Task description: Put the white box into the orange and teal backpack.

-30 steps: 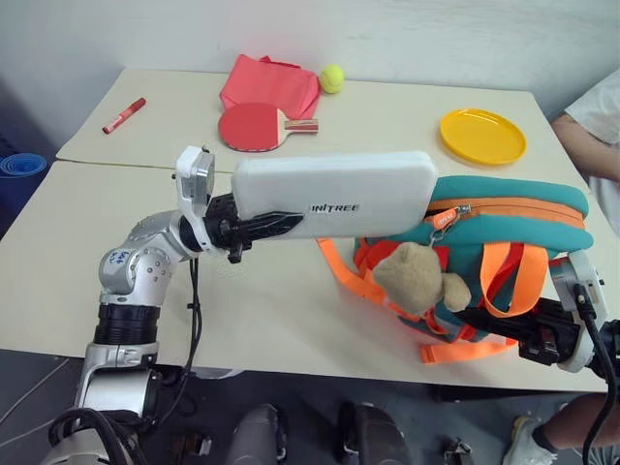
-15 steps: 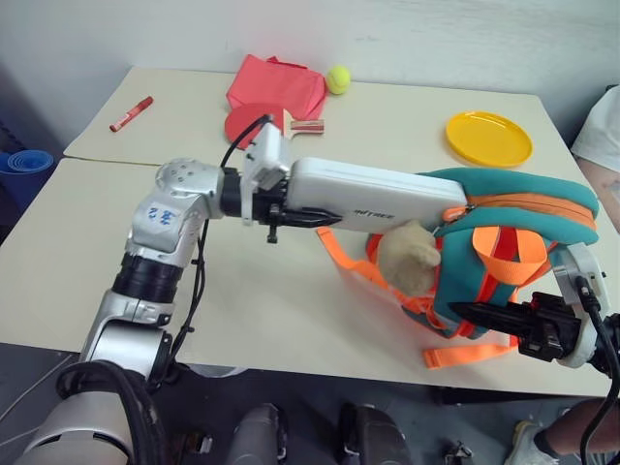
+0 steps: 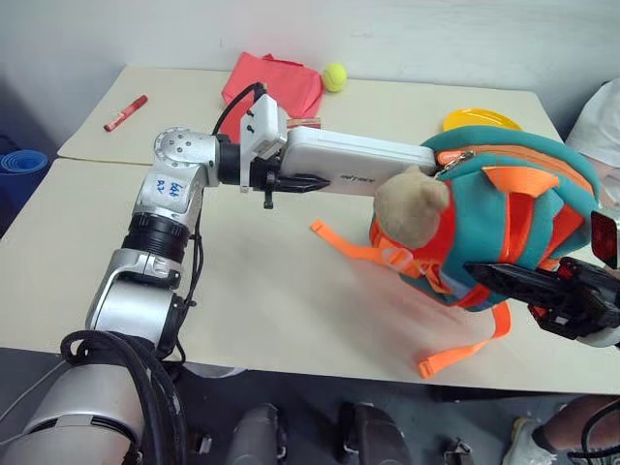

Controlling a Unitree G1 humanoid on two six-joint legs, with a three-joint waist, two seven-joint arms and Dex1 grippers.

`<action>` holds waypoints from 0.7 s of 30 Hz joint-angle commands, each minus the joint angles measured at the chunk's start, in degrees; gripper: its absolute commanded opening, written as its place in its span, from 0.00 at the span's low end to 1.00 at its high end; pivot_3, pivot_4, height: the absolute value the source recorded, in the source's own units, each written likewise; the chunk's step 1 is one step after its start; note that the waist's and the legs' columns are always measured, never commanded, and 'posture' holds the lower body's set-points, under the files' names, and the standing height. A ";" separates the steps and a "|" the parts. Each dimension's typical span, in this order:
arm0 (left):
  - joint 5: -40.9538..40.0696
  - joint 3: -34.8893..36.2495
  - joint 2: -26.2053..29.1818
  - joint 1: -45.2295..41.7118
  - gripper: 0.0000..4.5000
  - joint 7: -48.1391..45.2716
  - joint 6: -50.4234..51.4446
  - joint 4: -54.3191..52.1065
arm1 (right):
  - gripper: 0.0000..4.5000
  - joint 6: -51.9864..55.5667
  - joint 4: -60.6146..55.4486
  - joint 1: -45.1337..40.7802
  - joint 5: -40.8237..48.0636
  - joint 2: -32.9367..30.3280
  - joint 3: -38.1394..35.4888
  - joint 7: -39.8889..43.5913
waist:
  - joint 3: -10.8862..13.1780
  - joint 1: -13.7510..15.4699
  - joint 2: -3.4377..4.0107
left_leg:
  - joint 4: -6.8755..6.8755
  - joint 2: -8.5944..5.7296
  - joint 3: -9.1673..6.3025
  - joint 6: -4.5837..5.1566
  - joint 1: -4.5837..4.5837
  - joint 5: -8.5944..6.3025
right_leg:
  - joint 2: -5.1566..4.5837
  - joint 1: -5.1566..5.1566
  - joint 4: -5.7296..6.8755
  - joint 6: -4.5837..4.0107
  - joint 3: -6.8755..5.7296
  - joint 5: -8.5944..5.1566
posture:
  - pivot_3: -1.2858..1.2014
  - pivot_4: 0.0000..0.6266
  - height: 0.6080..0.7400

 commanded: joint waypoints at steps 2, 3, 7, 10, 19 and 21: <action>-4.67 1.75 -2.57 0.13 0.29 -7.63 2.07 -2.93 | 0.00 0.33 -1.31 1.70 1.33 -0.85 -2.25 -0.47 | 0.00 0.04 0.00 | 0.24 0.02 -0.08 0.03 -0.31 0.00 | 0.06 -0.13 0.08 0.05 -0.14 0.03 | 0.52 0.24 1.00; -5.20 1.68 -2.92 0.35 0.29 -9.26 2.88 -3.60 | 0.00 0.21 -1.35 2.03 1.04 -0.71 -2.38 -0.55 | 0.00 0.03 0.00 | 0.42 0.02 -0.12 0.06 -0.46 -0.02 | 0.14 -0.17 0.12 0.06 -0.26 0.03 | 0.52 0.24 1.00; -6.08 0.42 -2.71 0.63 0.29 -16.04 7.54 -5.36 | 0.00 -0.09 -1.36 3.22 0.75 -0.49 -3.25 -0.35 | 0.00 -0.06 0.00 | 0.67 -0.01 -0.07 0.23 -0.51 -0.11 | 0.30 -0.15 0.11 0.27 -0.59 0.15 | 0.52 0.24 1.00; -2.21 -1.05 -4.45 -2.30 0.29 -14.22 5.71 -1.78 | 0.00 -0.40 -1.00 3.84 0.12 -0.48 -3.93 -0.15 | 0.00 -0.08 0.00 | 0.76 -0.04 -0.06 0.35 -0.48 -0.16 | 0.19 -0.11 -0.02 0.33 -0.55 0.18 | 0.52 0.24 1.00; 4.29 -6.07 -22.55 -5.21 0.29 0.62 11.79 1.22 | 0.00 -1.08 -1.96 5.05 -0.77 0.44 -5.25 -1.02 | 0.00 1.18 0.01 | 0.76 -0.38 -0.11 0.81 -0.65 -0.28 | -0.10 -0.07 -0.13 0.70 -0.53 0.39 | 0.52 0.24 1.00; 4.63 -6.64 -25.32 -3.75 0.29 2.86 13.01 -0.49 | 0.00 -1.48 -2.73 5.56 -0.97 1.00 -5.41 -1.51 | 0.00 1.14 0.01 | 0.76 -0.43 -0.08 0.89 -0.67 -0.32 | -0.14 -0.07 -0.21 0.75 -0.51 0.41 | 0.52 0.24 1.00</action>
